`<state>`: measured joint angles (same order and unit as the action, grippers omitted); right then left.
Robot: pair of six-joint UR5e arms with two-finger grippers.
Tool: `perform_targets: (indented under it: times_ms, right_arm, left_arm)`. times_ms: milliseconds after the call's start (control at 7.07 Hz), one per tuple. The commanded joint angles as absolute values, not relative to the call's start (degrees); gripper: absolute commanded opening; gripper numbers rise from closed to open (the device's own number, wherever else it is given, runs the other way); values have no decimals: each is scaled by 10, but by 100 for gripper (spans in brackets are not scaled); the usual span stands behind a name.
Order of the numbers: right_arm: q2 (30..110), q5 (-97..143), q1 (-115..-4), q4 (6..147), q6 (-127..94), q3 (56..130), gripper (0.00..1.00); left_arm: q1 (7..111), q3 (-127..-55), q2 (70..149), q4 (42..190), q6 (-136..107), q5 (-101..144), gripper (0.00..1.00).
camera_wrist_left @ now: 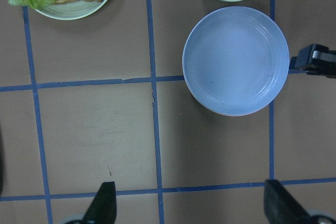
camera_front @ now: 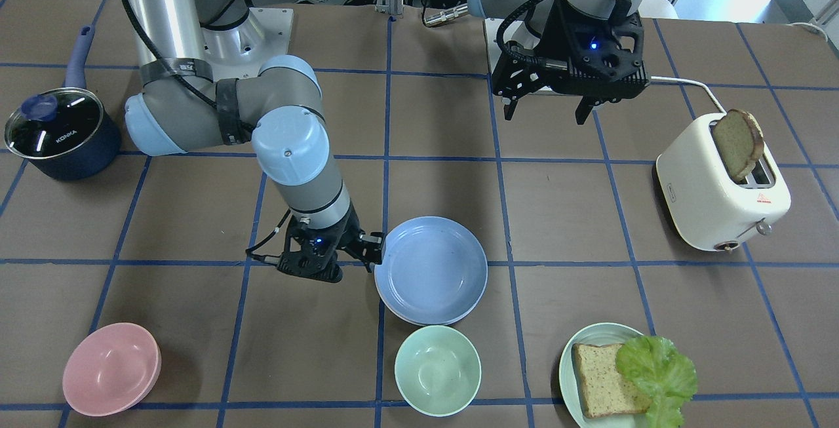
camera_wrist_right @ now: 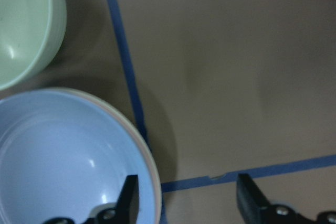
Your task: Stack three plates with pink and blue
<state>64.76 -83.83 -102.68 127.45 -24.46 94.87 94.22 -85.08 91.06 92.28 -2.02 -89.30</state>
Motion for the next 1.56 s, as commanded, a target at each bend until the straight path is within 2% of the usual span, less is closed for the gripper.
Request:
perform_targets:
  times_ms: [0,283,990,1414]
  right_arm:
    - [667,-908,-968,1175,-99,876,100]
    - [707,-925,-927,1003,-20,793,100]
    - [822,-900,-861,881,96,798,100]
    - [853,-898,-865,879,86,826,100]
  left_arm:
    - [942,-851,911,923,-20,-893,100]
    - [942,-851,911,923,-20,-893,100]
    - [942,-852,911,924,-20,-893,100]
    - [942,-853,910,924,-20,-893,100]
